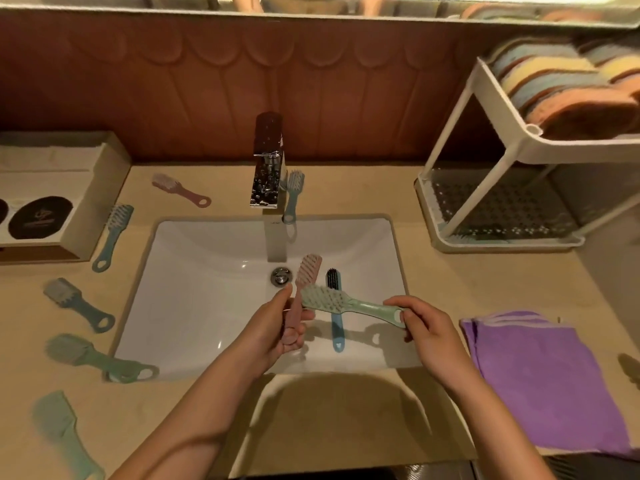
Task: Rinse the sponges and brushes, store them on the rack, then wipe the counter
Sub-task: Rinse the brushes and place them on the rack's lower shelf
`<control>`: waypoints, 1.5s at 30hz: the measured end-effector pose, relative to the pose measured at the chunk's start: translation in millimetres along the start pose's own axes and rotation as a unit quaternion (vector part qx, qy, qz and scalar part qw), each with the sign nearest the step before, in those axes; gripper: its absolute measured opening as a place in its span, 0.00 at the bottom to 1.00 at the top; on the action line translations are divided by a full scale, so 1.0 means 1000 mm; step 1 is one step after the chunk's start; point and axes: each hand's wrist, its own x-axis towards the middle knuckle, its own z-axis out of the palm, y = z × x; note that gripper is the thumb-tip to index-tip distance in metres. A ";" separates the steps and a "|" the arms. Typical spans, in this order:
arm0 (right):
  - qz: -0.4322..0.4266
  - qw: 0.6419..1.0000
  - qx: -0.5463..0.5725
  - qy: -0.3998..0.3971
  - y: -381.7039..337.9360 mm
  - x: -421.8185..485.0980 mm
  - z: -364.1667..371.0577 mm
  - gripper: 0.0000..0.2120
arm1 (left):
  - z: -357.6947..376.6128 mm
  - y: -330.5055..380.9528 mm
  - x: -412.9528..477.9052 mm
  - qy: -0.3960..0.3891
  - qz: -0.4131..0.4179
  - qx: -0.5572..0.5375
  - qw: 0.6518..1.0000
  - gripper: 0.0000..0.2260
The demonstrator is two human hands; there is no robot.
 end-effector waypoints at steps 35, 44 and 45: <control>0.011 0.932 -0.289 0.220 0.027 0.088 -0.126 0.14 | 0.138 0.055 0.067 0.015 0.067 0.156 0.985 0.10; 0.082 0.915 -0.355 0.174 0.026 0.181 -0.154 0.13 | 0.142 0.069 0.097 0.021 0.060 0.149 0.987 0.10; 0.070 0.919 -0.352 0.165 0.023 0.190 -0.152 0.11 | 0.141 0.070 0.098 0.020 0.057 0.150 0.987 0.10</control>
